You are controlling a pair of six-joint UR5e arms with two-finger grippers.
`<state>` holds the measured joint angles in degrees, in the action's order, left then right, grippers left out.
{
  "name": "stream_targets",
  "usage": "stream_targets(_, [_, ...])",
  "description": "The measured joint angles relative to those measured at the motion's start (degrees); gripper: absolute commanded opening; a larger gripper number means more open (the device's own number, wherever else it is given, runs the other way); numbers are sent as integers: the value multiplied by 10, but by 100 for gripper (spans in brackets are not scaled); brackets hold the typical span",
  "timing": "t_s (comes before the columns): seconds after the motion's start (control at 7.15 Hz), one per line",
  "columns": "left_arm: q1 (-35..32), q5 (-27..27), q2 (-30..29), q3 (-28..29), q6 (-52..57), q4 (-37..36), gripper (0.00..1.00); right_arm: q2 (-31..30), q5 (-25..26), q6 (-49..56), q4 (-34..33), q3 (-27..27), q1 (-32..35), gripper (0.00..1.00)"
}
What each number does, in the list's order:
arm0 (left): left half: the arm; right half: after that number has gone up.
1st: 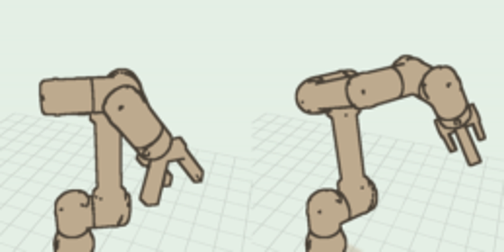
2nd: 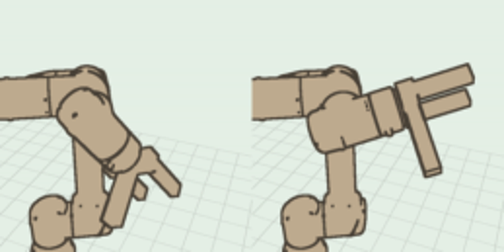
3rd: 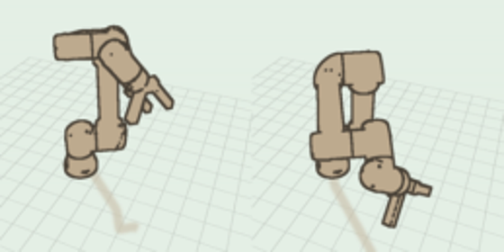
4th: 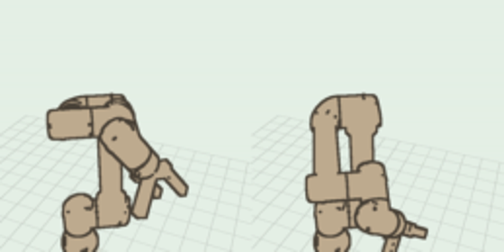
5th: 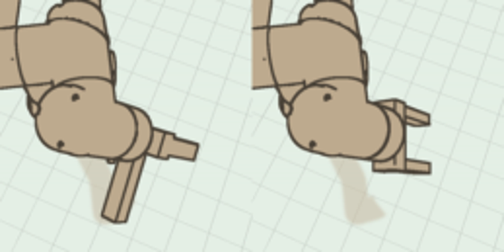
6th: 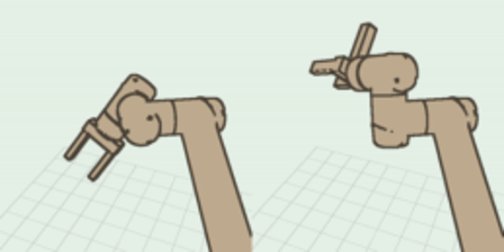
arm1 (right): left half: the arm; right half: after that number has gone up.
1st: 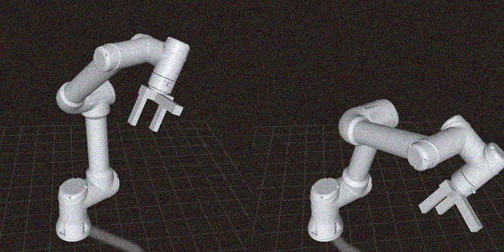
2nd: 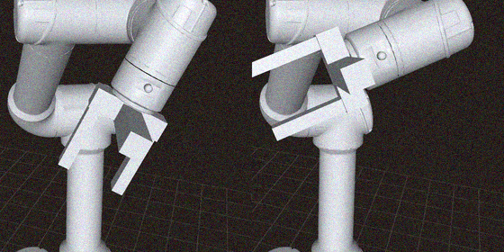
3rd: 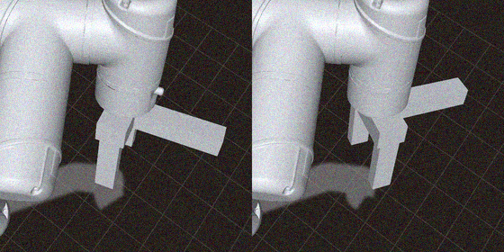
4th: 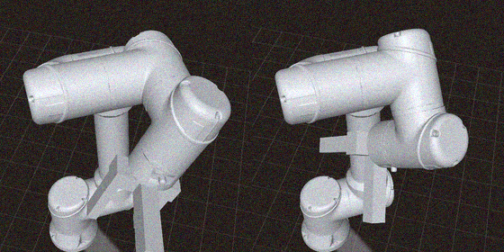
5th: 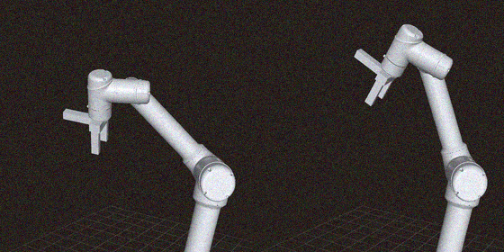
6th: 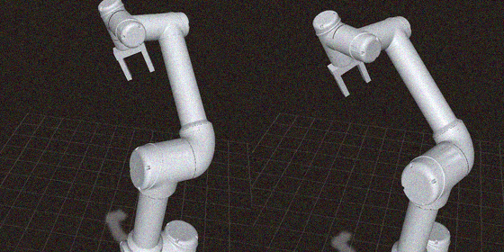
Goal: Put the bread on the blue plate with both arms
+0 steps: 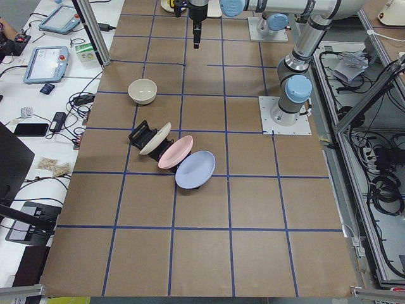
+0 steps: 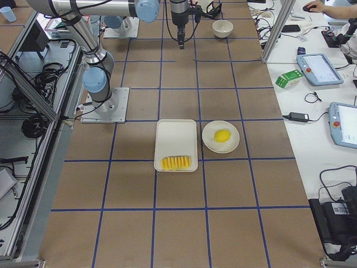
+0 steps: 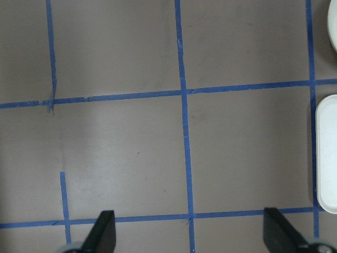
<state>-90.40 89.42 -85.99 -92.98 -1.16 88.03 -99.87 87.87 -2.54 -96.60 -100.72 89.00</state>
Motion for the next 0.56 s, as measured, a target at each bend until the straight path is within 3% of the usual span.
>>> stream_targets(0.56, [0, -1, -1, 0, 0, 0, 100, -5, 2, -1, 6, 1, -4, 100])
